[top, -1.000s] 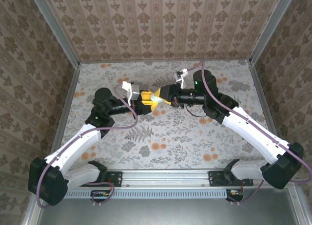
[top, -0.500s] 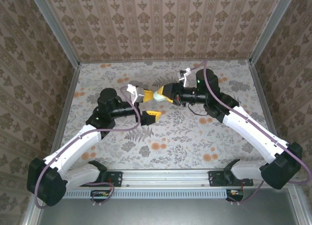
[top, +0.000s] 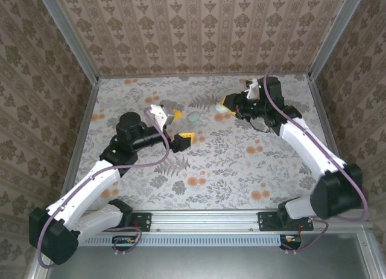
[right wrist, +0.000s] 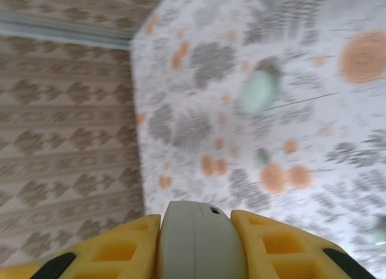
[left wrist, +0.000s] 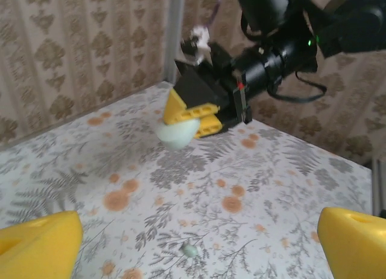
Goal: Insert the wireless bluetooth earbuds into the charging case
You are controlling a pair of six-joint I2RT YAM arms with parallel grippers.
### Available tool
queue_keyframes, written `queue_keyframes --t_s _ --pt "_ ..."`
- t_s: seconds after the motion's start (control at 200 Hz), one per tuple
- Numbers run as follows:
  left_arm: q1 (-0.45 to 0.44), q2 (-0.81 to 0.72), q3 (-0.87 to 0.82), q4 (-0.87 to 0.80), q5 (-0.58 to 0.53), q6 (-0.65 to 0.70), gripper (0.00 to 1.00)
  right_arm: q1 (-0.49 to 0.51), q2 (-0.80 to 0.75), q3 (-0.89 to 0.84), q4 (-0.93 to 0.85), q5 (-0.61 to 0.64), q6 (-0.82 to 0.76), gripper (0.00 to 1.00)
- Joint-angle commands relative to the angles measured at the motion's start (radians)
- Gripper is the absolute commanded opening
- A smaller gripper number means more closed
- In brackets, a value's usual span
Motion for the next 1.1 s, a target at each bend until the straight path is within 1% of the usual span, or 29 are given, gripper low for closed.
queue_keyframes --t_s 0.0,0.125,0.18,0.265,0.32,0.39,0.54,0.56,0.71,0.78,0.865,1.0,1.095 --pt "0.017 0.013 0.001 -0.033 -0.101 -0.072 1.00 -0.018 0.122 0.091 -0.020 -0.041 -0.083 0.16" --pt "0.028 0.000 -0.027 -0.036 -0.117 -0.075 1.00 -0.032 0.301 0.193 -0.015 -0.077 -0.119 0.17" --pt "0.042 -0.002 -0.022 -0.072 -0.096 -0.076 1.00 -0.044 0.377 0.234 -0.010 -0.087 -0.125 0.17" --pt "0.075 0.025 0.001 -0.121 -0.028 -0.077 1.00 -0.060 0.474 0.285 0.004 -0.108 -0.124 0.17" --pt "0.095 0.048 0.017 -0.143 0.009 -0.073 1.00 -0.067 0.518 0.313 0.007 -0.117 -0.130 0.17" --pt "0.109 0.075 0.022 -0.145 0.017 -0.070 1.00 -0.074 0.561 0.348 -0.013 -0.114 -0.158 0.18" --pt "0.122 0.135 0.043 -0.139 0.063 -0.068 1.00 -0.084 0.642 0.426 -0.117 -0.086 -0.230 0.22" --pt "0.150 0.146 0.048 -0.142 0.068 -0.064 1.00 -0.084 0.655 0.435 -0.132 -0.086 -0.234 0.23" --pt "0.178 0.216 0.090 -0.171 0.069 -0.036 1.00 -0.085 0.674 0.434 -0.156 -0.075 -0.239 0.29" --pt "0.188 0.256 0.117 -0.189 0.062 -0.026 0.99 -0.085 0.667 0.429 -0.195 -0.030 -0.256 0.32" --pt "0.190 0.321 0.177 -0.245 0.061 -0.001 0.96 -0.085 0.650 0.431 -0.259 0.030 -0.290 0.38" --pt "0.190 0.440 0.295 -0.346 0.074 0.027 0.86 -0.085 0.609 0.430 -0.338 0.097 -0.325 0.49" --pt "0.178 0.507 0.350 -0.387 0.049 0.075 0.84 -0.085 0.572 0.433 -0.383 0.147 -0.349 0.54"
